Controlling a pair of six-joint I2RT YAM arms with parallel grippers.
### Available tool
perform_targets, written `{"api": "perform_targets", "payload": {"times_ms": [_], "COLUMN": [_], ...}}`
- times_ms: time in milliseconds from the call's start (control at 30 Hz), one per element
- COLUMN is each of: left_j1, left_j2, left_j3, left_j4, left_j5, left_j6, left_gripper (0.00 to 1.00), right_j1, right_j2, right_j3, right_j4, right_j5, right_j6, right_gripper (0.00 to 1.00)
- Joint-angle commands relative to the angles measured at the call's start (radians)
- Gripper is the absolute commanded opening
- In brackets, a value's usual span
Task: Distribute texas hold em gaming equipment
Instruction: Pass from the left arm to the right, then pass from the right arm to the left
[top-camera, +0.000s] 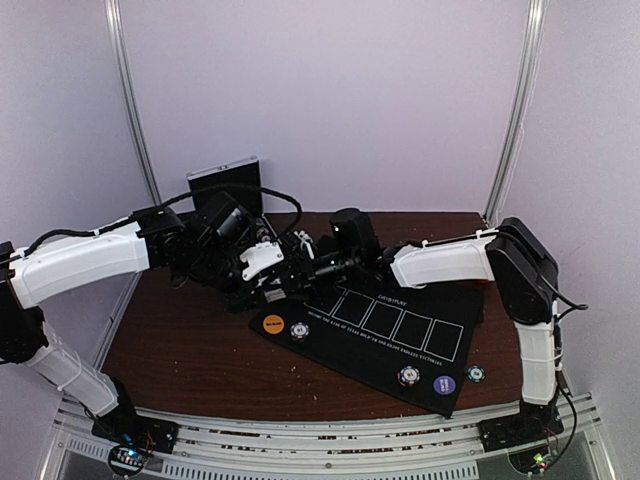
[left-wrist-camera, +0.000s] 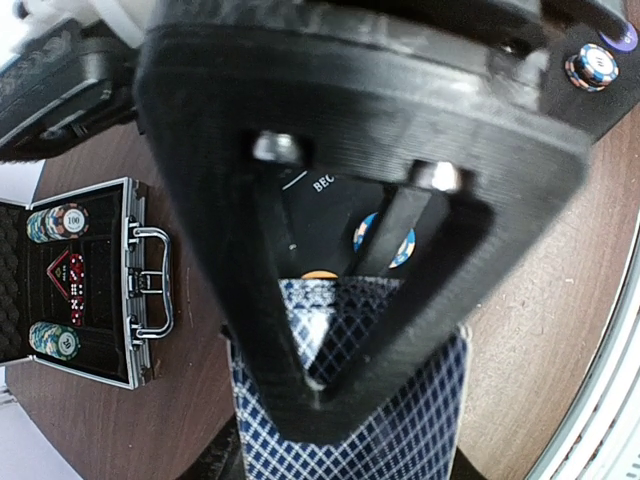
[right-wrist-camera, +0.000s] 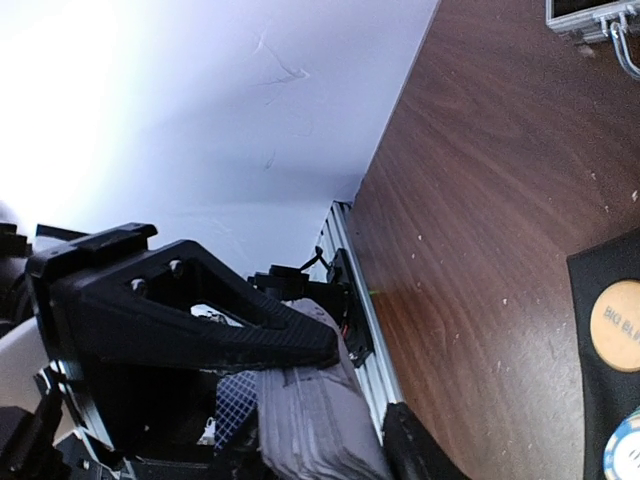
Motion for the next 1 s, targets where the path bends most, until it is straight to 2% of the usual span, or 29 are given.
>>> {"api": "perform_targets", "payload": {"times_ms": [0, 33, 100, 267, 333, 400, 700, 733, 867, 967], "left_j1": [0.002, 0.002, 0.002, 0.002, 0.002, 0.001, 0.003, 0.004, 0.009, 0.012], "left_j2": [-0.005, -0.01, -0.018, -0.076, -0.095, -0.103, -0.085, -0.086, -0.097, -0.107], "left_j3": [0.007, -0.001, -0.026, -0.12, -0.152, -0.17, -0.183, -0.183, -0.181, -0.181], "left_j4": [0.068, 0.073, 0.091, 0.175, 0.207, 0.232, 0.244, 0.245, 0.245, 0.246], "left_j5": [-0.01, -0.007, 0.001, 0.003, 0.013, 0.015, 0.082, 0.09, 0.096, 0.11], "left_j6": [0.028, 0.029, 0.032, 0.054, 0.069, 0.079, 0.106, 0.107, 0.104, 0.103], "left_gripper": [0.44, 0.45, 0.5, 0.8, 0.87, 0.88, 0.9, 0.88, 0.68, 0.62], "right_j1": [0.011, 0.01, 0.009, 0.012, 0.013, 0.016, 0.022, 0.024, 0.023, 0.023], "right_j2": [0.007, 0.002, -0.008, -0.057, -0.077, -0.088, -0.12, -0.121, -0.121, -0.119], "right_j3": [0.025, 0.025, 0.025, -0.003, -0.021, -0.032, -0.029, -0.027, -0.017, -0.005], "right_j4": [0.028, 0.022, 0.001, -0.054, -0.058, -0.059, -0.091, -0.097, -0.129, -0.171], "right_j5": [-0.042, -0.044, -0.041, -0.029, -0.03, -0.032, -0.016, -0.016, -0.011, -0.002], "right_j6": [0.016, 0.012, -0.002, -0.063, -0.07, -0.073, -0.108, -0.113, -0.138, -0.168], "right_gripper": [0.29, 0.22, 0.0, 0.0, 0.0, 0.0, 0.0, 0.0, 0.0, 0.0]}}
